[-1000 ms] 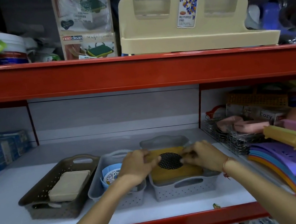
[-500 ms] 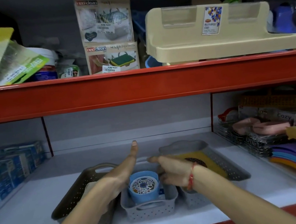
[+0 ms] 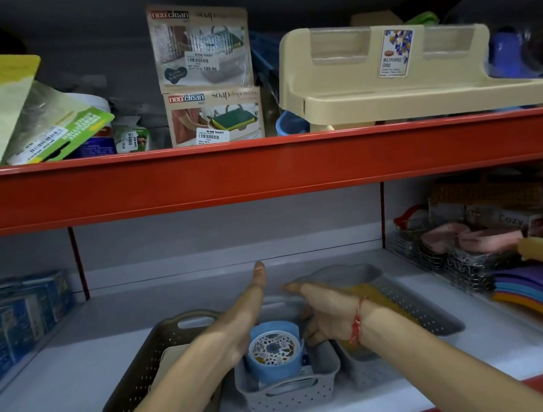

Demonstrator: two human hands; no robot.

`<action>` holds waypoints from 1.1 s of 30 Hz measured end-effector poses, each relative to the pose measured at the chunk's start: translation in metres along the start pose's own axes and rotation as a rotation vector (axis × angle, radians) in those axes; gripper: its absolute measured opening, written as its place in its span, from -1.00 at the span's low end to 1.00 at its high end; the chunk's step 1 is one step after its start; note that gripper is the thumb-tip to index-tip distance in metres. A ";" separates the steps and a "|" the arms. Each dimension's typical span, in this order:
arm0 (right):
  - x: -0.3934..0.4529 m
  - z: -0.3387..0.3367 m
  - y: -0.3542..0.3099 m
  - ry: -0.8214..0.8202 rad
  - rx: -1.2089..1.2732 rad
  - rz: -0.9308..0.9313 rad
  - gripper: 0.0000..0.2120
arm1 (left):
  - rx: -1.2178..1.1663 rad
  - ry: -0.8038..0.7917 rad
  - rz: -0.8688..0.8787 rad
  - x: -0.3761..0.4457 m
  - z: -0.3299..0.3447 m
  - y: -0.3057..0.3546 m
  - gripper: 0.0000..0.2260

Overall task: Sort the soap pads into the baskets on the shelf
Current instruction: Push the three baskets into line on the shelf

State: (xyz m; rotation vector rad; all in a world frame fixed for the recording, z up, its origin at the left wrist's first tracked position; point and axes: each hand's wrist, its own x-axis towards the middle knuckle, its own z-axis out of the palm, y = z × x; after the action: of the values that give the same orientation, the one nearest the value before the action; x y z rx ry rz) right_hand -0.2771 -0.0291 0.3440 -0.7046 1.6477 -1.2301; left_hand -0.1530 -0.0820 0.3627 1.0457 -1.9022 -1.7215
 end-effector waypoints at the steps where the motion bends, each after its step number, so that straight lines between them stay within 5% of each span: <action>1: -0.001 0.001 0.001 -0.010 -0.001 0.014 -0.50 | -0.018 -0.013 -0.012 -0.001 -0.002 0.001 -0.32; 25: -0.008 0.010 -0.009 0.009 -0.150 0.026 -0.40 | 0.148 0.014 -0.205 0.031 0.000 0.000 -0.08; 33: -0.022 0.009 -0.031 0.027 0.069 -0.163 -0.48 | -0.048 -0.106 -0.120 0.004 -0.054 0.012 -0.16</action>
State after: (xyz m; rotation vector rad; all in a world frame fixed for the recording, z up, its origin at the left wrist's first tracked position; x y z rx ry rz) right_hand -0.2623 -0.0248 0.3802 -0.7948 1.5868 -1.4101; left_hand -0.1213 -0.1220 0.3834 1.0901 -1.8851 -1.9153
